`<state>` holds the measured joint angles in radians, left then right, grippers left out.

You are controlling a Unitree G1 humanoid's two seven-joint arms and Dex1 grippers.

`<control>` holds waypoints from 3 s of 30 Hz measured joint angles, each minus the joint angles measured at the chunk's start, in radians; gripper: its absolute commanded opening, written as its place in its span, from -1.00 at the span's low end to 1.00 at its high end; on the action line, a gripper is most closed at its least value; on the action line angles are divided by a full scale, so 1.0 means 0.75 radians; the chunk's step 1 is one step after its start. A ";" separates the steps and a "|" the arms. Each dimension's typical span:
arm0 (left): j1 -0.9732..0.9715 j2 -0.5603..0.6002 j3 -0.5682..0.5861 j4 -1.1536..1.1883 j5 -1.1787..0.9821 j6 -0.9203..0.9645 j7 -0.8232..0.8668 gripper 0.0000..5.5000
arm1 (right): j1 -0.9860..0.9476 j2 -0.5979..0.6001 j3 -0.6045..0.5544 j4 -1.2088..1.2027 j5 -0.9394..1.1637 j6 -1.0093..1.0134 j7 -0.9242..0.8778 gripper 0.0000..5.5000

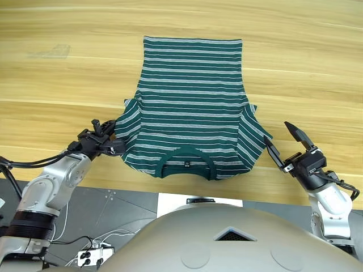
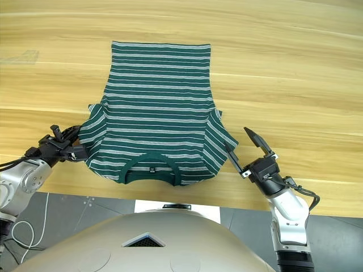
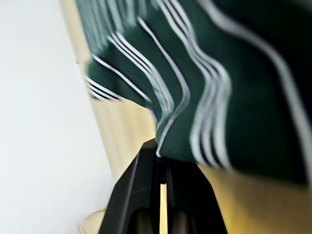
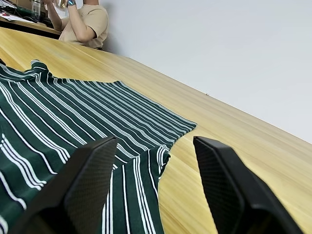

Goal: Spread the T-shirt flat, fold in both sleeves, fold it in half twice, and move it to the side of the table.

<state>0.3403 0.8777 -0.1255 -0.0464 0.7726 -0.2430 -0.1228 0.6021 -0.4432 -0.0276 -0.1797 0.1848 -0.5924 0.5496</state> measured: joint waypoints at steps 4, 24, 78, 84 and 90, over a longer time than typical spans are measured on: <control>-0.026 -0.089 0.000 -0.011 -0.046 -0.007 0.040 -0.99 | -0.003 0.000 0.005 0.003 0.000 0.000 0.003 0.05; -0.026 -0.238 0.020 -0.172 -0.226 -0.159 0.012 -0.99 | -0.030 0.001 0.043 0.053 -0.006 -0.006 0.026 0.05; -0.069 -0.452 0.158 -0.289 -0.861 -0.245 -0.122 -0.35 | 0.143 -0.288 0.008 -0.122 -1.107 -0.072 -0.302 0.05; -0.123 -0.526 0.240 -0.286 -0.848 -0.109 -0.066 -0.35 | -0.014 -0.253 0.108 0.010 -1.104 -0.071 -0.384 0.05; -0.152 -0.558 0.308 -0.288 -0.849 -0.051 -0.049 -0.35 | -0.056 -0.252 0.147 0.053 -1.100 -0.067 -0.436 0.05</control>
<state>0.2266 0.4592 0.1054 -0.2622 0.1358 -0.2816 -0.1596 0.5600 -0.6320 0.0826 -0.1399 -0.6404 -0.6428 0.2225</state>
